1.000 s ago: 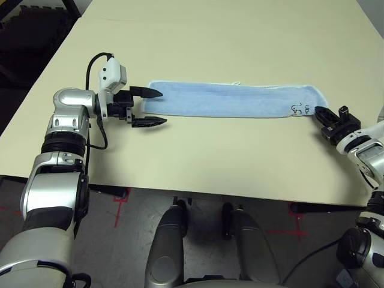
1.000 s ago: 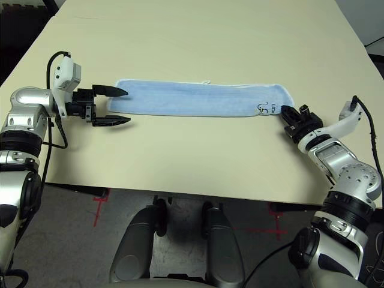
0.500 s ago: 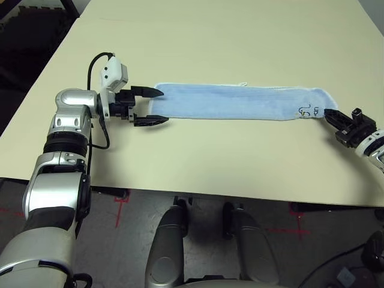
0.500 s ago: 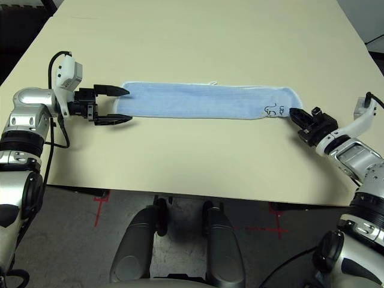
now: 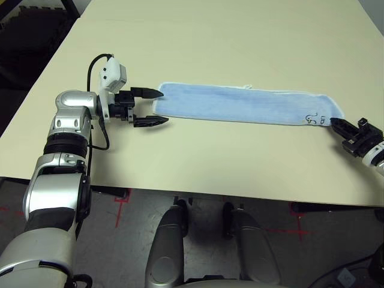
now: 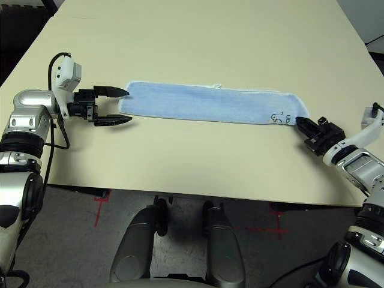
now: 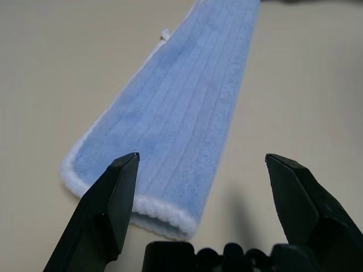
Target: Fold the towel and set it aside.
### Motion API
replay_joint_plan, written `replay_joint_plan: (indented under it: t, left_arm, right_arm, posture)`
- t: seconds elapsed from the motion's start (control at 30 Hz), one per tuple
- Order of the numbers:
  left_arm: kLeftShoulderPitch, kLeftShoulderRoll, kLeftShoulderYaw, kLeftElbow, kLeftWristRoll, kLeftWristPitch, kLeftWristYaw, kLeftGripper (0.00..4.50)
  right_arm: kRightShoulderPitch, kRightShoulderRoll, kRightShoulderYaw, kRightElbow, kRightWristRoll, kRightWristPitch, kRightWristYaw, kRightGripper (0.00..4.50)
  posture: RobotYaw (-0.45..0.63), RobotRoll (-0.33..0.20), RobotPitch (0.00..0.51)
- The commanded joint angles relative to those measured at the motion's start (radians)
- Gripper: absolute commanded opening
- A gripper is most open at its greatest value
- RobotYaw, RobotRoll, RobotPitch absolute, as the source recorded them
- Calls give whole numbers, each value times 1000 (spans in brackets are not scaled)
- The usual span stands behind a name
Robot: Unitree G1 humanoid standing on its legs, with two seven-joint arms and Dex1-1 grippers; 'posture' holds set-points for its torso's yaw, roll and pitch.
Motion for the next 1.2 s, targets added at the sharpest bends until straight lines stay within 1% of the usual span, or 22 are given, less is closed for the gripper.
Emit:
replay_joint_plan:
  t: [0.03,0.27,0.47,0.6,0.83,1.0,1.13,1.2]
  left_arm:
    - [-1,-13,4,7,-6,-37,-3,4500]
    - [-1,-28,27,-2,-43,-23,-17,4500]
    - [-4,-33,21,-1,-44,-15,-16,4500]
    - [-6,-35,17,-3,-43,-7,-20,4500]
    - [-4,-31,13,-11,-40,8,-29,4500]
    - [10,-32,9,-31,-41,22,-35,4500]
    - [14,-34,8,-36,-40,28,-37,4500]
    - [15,-34,7,-38,-40,32,-38,4500]
  right_arm:
    - [-4,-26,-19,30,-6,-21,10,43]
    - [-19,-48,7,55,-40,-58,50,43]
    - [14,-117,125,54,-129,-112,217,43]
    - [32,-169,230,80,-251,-238,342,43]
    - [14,-202,365,84,-408,-429,486,43]
    - [-42,-212,418,71,-442,-502,603,43]
    - [-95,-209,461,45,-472,-553,660,43]
    - [-121,-212,492,40,-504,-599,688,43]
  posture:
    - [9,0,250]
    - [10,0,245]
    - [7,0,244]
    - [11,0,244]
    - [17,0,245]
    - [17,0,245]
    - [19,0,243]
    - [20,0,242]
